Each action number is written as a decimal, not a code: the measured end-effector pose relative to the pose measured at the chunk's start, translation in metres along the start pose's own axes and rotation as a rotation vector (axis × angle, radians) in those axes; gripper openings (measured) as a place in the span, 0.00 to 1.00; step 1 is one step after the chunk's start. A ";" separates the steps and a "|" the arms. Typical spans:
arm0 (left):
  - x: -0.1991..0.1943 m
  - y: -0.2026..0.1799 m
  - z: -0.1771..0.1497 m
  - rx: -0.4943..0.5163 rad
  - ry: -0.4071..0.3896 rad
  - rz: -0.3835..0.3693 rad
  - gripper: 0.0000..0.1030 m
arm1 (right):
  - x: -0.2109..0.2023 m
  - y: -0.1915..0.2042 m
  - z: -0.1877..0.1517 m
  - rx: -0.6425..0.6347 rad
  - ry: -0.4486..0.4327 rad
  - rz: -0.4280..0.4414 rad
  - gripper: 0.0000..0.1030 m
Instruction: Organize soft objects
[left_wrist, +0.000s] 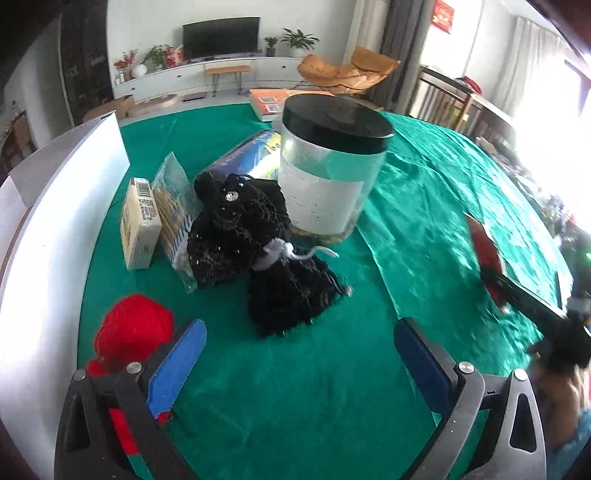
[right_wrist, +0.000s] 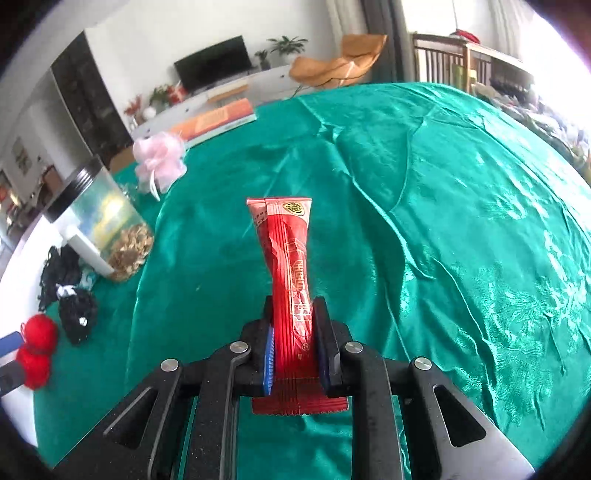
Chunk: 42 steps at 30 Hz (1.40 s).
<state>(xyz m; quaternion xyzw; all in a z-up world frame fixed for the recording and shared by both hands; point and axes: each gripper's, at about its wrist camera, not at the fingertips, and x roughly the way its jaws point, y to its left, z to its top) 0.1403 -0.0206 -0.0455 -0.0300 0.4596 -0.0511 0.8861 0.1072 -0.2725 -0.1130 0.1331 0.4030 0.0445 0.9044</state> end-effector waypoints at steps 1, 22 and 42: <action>0.010 -0.003 0.005 -0.018 -0.008 0.044 0.98 | -0.002 -0.001 0.000 0.004 -0.004 0.007 0.19; 0.006 -0.013 -0.027 0.218 0.148 -0.025 0.89 | 0.003 0.006 -0.003 0.025 0.017 0.115 0.34; 0.028 0.001 -0.024 0.175 0.210 0.008 0.35 | 0.051 0.055 0.054 -0.279 0.513 -0.018 0.15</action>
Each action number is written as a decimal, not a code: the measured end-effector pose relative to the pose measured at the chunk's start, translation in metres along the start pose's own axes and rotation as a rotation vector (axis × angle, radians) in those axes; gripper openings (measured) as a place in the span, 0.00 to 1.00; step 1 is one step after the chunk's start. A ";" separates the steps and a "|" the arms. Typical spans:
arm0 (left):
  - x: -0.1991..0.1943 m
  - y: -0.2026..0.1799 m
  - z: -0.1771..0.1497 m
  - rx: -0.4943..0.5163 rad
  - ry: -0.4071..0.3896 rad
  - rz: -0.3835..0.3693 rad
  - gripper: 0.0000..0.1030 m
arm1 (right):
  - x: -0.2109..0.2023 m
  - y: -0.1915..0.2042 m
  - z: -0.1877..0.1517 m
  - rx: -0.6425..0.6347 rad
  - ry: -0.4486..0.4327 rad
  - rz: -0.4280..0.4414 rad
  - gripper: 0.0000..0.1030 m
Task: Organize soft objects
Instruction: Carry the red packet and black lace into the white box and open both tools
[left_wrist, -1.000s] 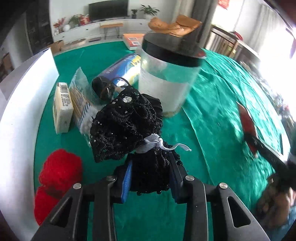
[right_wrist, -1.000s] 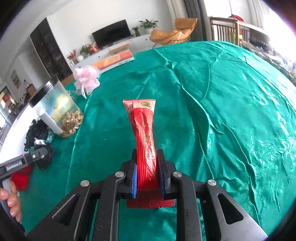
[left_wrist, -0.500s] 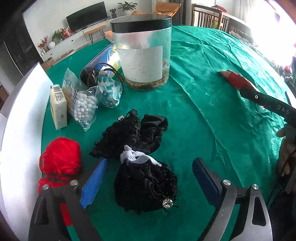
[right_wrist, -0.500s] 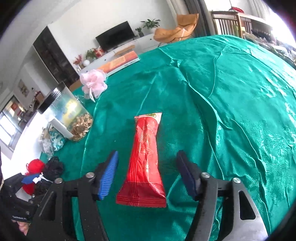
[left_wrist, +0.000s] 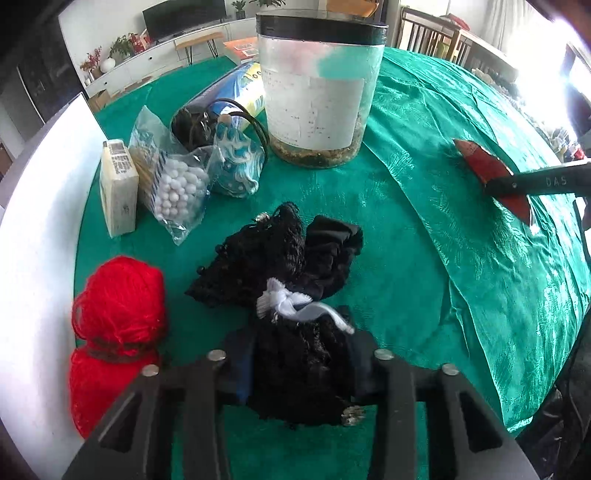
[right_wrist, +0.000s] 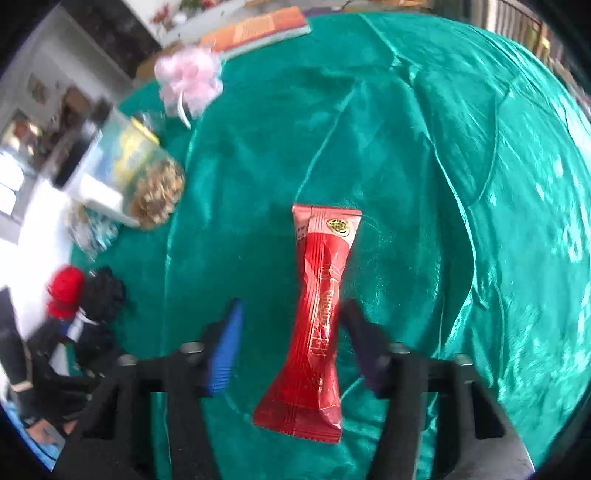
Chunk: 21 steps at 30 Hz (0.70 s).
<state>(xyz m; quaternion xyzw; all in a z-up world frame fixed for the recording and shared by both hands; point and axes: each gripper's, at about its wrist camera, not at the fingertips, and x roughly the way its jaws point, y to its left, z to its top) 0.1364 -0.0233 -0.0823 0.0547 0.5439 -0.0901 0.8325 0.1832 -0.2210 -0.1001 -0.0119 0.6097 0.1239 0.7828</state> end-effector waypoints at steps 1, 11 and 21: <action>-0.003 0.005 0.002 -0.016 -0.014 -0.019 0.35 | -0.003 0.002 0.004 -0.006 -0.011 -0.023 0.15; -0.104 0.092 0.019 -0.218 -0.251 -0.136 0.34 | -0.114 0.042 0.079 0.055 -0.391 -0.013 0.14; -0.198 0.232 -0.071 -0.400 -0.298 0.228 0.38 | -0.154 0.284 0.043 -0.294 -0.392 0.454 0.14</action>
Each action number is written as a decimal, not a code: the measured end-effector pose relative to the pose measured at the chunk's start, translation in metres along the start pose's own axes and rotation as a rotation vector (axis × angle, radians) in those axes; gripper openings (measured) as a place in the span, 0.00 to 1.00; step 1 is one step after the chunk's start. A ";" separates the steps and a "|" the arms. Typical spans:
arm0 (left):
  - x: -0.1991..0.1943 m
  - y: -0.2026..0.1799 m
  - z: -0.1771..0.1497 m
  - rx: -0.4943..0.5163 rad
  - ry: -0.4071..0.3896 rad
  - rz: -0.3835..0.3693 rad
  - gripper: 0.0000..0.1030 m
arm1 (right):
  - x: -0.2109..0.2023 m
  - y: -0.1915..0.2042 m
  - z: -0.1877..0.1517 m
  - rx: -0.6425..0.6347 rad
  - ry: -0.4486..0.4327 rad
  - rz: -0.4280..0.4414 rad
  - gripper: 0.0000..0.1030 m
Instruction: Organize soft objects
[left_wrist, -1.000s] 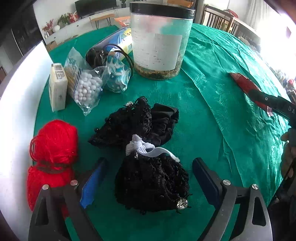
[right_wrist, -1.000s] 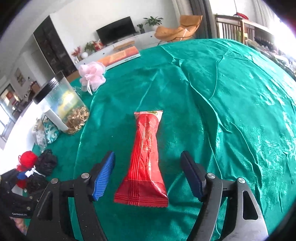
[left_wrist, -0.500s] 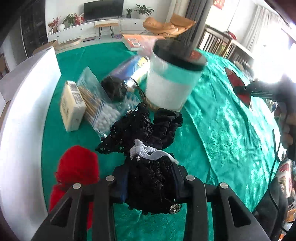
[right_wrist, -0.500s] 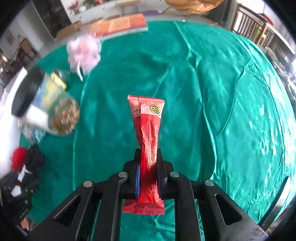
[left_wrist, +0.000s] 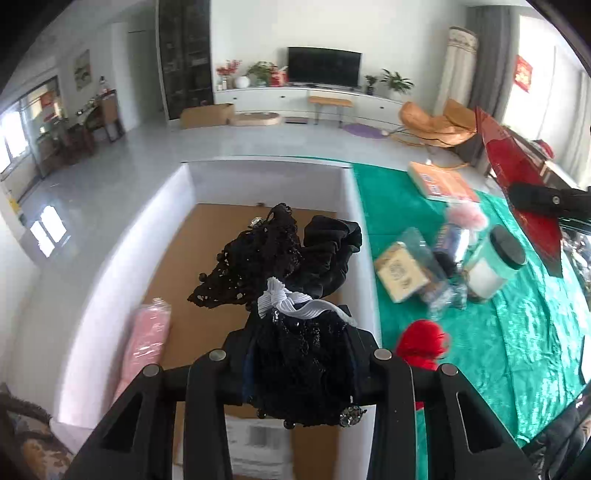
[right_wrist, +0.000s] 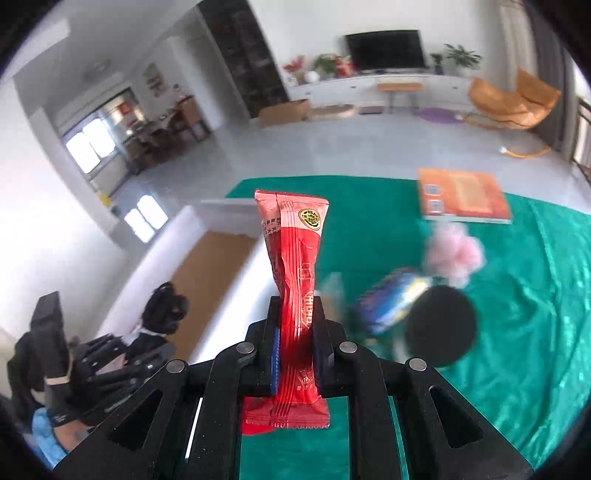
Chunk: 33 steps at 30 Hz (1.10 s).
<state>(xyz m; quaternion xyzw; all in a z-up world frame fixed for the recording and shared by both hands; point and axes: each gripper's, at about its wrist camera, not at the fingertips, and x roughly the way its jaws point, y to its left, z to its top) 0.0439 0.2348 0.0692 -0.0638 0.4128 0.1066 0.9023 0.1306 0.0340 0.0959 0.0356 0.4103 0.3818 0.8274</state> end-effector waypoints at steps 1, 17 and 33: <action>-0.003 0.015 -0.005 -0.018 0.003 0.040 0.42 | 0.012 0.019 -0.001 -0.009 0.012 0.060 0.14; -0.012 -0.053 -0.046 0.022 -0.070 -0.294 0.96 | 0.004 -0.081 -0.147 0.038 -0.107 -0.442 0.77; 0.088 -0.183 -0.051 0.386 0.290 -0.080 0.96 | -0.049 -0.189 -0.241 0.402 -0.190 -0.495 0.78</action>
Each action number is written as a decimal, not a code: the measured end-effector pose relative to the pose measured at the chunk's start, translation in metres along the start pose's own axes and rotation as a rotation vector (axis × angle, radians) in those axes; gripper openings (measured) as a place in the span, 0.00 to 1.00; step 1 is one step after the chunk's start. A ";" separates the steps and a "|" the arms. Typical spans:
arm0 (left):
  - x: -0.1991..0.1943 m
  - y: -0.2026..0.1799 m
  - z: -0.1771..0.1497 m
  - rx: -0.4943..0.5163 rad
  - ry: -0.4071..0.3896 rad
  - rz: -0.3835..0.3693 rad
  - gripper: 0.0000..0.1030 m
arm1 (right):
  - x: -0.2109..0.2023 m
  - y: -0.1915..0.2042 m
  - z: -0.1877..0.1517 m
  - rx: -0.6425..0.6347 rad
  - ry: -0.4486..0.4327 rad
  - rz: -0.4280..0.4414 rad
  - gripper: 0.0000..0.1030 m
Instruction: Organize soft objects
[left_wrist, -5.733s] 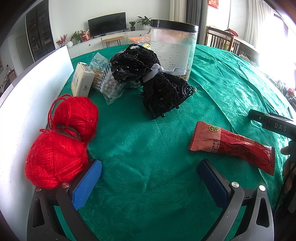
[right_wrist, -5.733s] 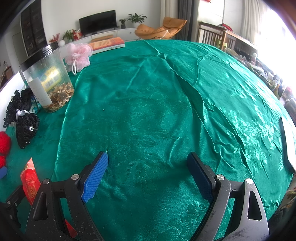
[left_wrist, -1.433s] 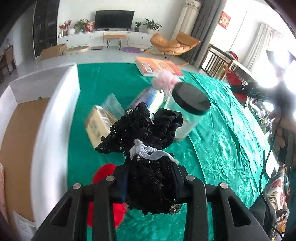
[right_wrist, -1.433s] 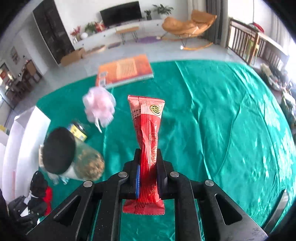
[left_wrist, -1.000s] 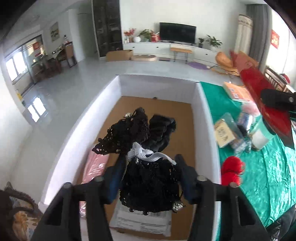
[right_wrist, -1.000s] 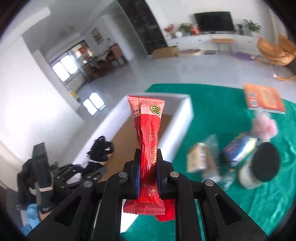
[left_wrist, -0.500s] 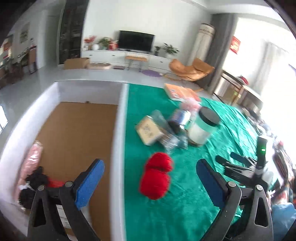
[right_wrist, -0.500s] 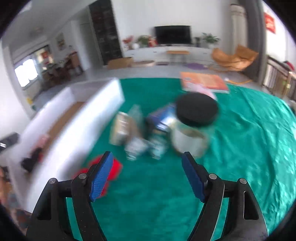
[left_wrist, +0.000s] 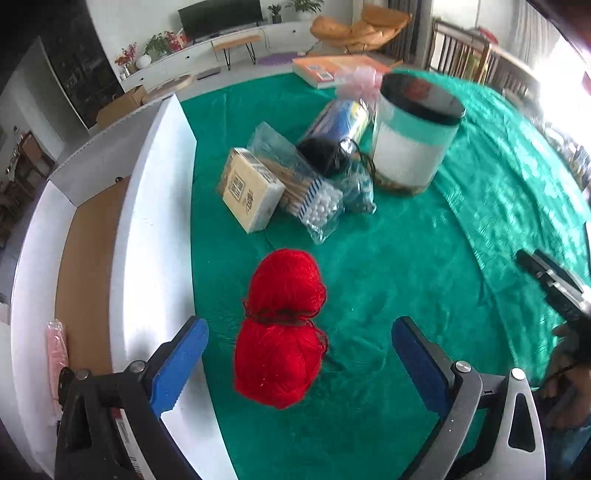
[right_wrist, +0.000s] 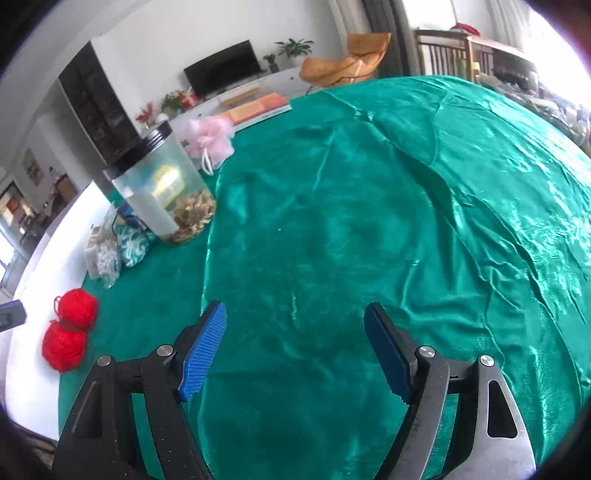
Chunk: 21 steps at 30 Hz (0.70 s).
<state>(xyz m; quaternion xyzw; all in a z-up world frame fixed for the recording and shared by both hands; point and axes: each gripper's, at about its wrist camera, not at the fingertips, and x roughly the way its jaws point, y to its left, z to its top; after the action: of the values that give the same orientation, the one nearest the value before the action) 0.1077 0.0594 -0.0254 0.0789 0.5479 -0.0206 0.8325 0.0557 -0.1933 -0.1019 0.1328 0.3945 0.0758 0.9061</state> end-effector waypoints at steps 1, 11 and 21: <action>0.012 -0.008 -0.001 0.028 0.036 0.050 0.96 | -0.003 0.002 0.001 -0.012 -0.015 0.004 0.78; 0.010 -0.034 0.020 -0.192 -0.043 -0.663 0.95 | -0.023 -0.019 -0.001 0.092 -0.127 0.030 0.78; -0.014 -0.046 0.019 -0.104 -0.232 -0.392 0.95 | -0.016 -0.055 0.000 0.269 -0.107 0.028 0.78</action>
<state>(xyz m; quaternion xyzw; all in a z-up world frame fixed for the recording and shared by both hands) 0.1142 0.0108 -0.0101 -0.0749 0.4535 -0.1628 0.8730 0.0471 -0.2491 -0.1073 0.2624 0.3503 0.0275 0.8987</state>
